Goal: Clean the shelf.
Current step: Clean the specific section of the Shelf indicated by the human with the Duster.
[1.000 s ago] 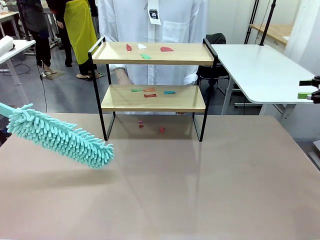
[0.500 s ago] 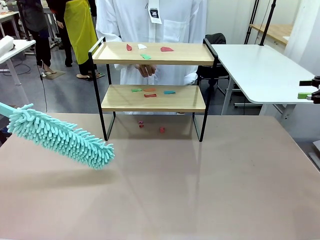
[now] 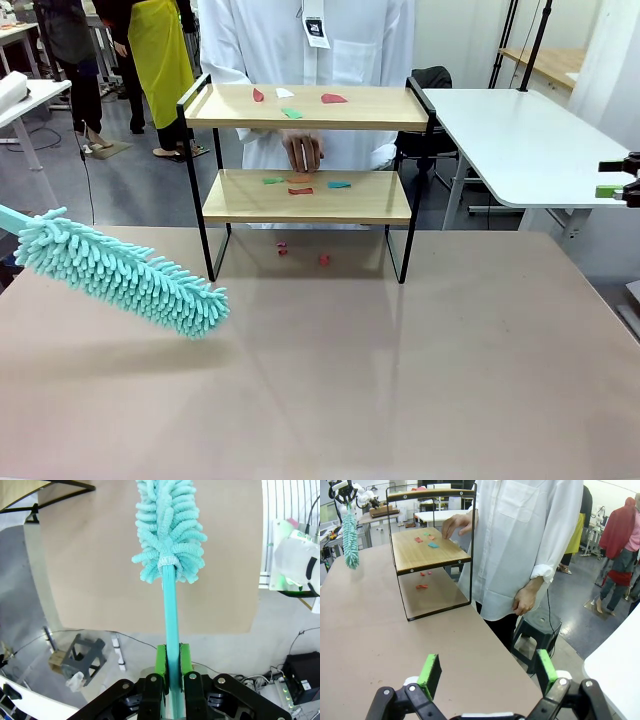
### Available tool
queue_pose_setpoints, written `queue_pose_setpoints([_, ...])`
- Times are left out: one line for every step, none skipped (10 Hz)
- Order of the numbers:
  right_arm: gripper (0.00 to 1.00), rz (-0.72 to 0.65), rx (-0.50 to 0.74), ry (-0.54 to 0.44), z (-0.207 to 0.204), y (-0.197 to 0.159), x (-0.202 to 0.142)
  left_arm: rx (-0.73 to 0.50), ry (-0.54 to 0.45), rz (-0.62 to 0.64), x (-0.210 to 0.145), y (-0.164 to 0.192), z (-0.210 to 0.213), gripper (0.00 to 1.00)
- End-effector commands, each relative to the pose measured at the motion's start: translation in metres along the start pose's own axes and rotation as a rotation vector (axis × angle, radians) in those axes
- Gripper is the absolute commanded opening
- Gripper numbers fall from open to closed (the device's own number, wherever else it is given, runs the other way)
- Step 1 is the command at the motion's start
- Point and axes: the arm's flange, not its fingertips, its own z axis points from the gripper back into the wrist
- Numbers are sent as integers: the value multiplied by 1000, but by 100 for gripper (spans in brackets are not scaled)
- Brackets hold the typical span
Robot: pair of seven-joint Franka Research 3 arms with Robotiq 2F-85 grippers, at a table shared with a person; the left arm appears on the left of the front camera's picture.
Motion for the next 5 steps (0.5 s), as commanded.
queue_pose_setpoints([100,-13,-13,13,-3,1,8,3,-16,-4,1,0,1,13])
queue_pose_setpoints([100,-13,-13,13,-3,1,8,3,-16,-4,1,0,1,13])
queue_pose_setpoints([100,-13,-13,13,-3,1,8,3,-16,-4,1,0,1,13])
queue_pose_setpoints([100,-13,-13,13,-3,1,8,3,-16,-4,1,0,1,13])
queue_pose_setpoints([100,-13,-13,13,-3,1,8,3,-16,-4,1,0,1,13])
